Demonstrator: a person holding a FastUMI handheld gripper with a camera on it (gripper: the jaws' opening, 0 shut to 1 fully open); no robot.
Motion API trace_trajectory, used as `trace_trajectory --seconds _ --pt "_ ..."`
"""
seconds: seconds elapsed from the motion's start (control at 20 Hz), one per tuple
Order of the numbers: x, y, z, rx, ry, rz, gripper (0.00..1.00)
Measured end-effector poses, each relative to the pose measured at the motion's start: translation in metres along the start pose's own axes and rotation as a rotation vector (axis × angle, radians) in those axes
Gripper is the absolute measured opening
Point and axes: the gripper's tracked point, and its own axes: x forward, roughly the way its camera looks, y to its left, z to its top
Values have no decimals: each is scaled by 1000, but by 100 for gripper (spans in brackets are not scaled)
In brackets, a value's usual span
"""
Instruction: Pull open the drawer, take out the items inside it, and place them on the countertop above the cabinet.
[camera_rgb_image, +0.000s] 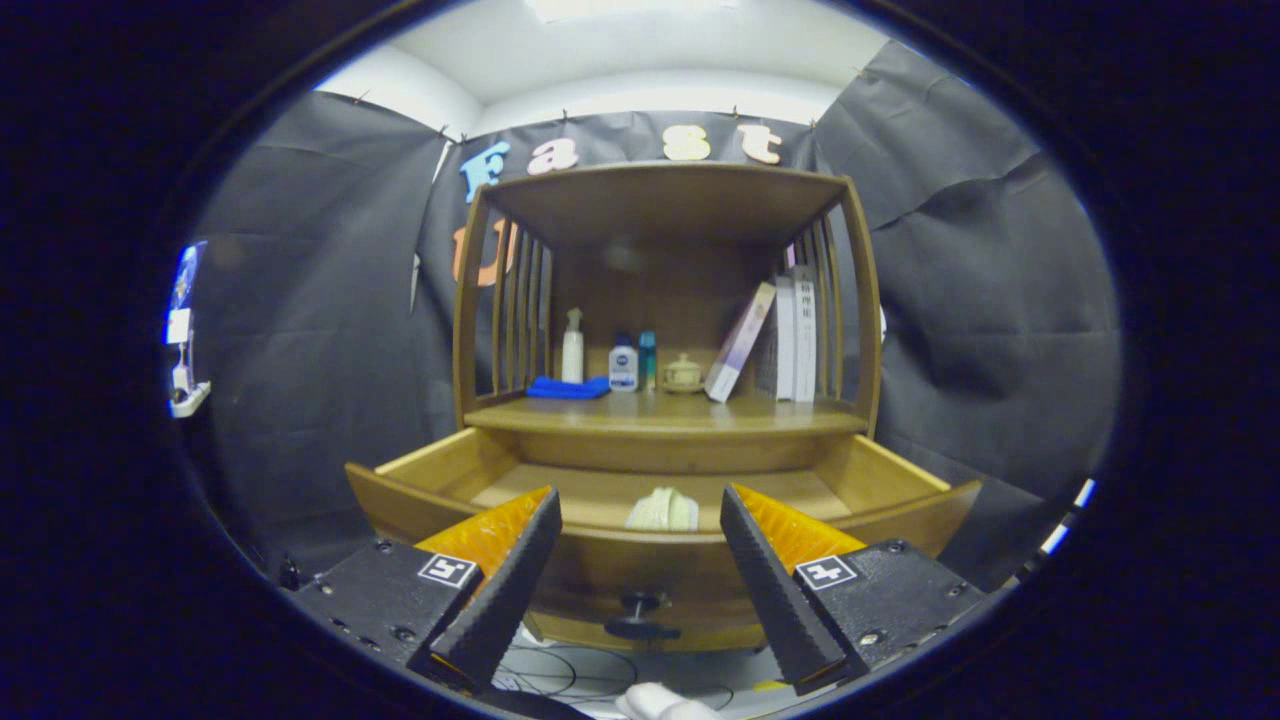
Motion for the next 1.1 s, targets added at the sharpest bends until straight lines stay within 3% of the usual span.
trace_trajectory --seconds 0.25,0.55,0.85,1.1 --pt "36 2 49 21 -1 27 100" --pt "98 3 80 64 148 32 100" --pt "143 7 34 20 446 13 100" --pt "157 16 -22 107 768 14 100"
